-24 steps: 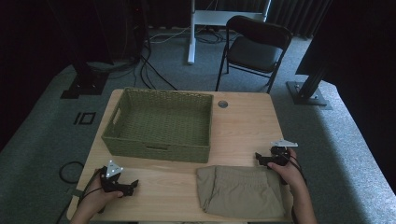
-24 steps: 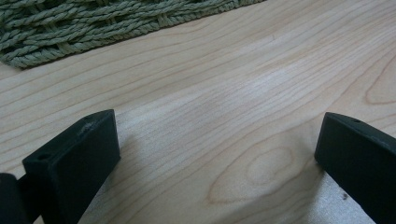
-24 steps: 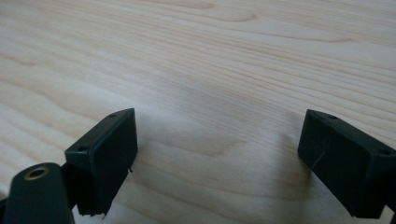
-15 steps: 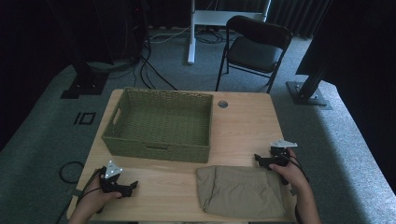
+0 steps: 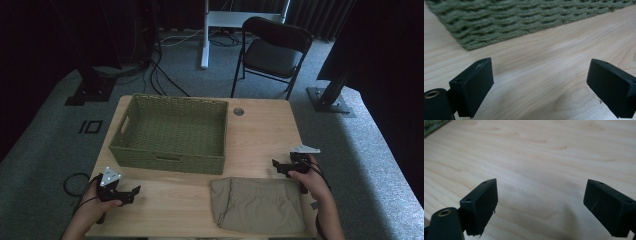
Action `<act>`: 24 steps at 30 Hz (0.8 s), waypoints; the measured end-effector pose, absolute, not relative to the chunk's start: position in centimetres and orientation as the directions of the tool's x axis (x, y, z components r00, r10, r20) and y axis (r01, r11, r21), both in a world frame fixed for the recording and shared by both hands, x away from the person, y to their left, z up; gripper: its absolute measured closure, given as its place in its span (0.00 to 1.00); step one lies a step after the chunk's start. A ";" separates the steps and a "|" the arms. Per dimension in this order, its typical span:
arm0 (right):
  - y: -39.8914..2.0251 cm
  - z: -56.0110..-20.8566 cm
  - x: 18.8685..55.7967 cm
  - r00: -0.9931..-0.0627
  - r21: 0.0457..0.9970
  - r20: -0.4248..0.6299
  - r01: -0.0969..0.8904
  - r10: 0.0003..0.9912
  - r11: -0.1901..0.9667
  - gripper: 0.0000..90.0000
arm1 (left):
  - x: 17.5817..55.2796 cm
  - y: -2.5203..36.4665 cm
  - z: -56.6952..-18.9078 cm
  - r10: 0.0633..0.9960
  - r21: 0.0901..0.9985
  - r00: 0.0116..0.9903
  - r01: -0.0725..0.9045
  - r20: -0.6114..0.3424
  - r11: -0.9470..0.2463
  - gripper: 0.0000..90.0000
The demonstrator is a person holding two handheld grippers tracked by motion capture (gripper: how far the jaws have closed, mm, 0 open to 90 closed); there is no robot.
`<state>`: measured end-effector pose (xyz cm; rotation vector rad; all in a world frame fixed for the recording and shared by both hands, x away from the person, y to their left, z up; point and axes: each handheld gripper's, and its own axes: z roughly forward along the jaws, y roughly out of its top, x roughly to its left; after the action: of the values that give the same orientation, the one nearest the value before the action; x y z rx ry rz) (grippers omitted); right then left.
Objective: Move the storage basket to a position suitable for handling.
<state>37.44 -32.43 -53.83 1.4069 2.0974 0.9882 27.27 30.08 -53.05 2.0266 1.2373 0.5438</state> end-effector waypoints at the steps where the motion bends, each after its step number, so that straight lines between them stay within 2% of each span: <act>1: -32.4 -53.6 37.5 -0.389 0.757 0.048 0.615 0.920 0.221 0.13 | 27.3 30.2 -52.8 0.890 0.741 0.457 0.596 0.004 -0.309 0.09; 13: -31.5 -50.3 37.5 -0.426 0.799 0.076 0.567 0.902 0.201 0.13 | 27.7 31.4 -50.8 0.902 0.781 0.431 0.553 0.029 -0.289 0.09; 24: -29.1 -47.1 36.9 -0.481 0.842 0.115 0.512 0.869 0.172 0.13 | 28.7 32.0 -48.1 0.901 0.817 0.430 0.502 0.049 -0.284 0.09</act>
<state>36.86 -29.09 -47.12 1.3061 2.0611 1.2340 28.73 31.96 -48.12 1.9339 1.1855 0.6748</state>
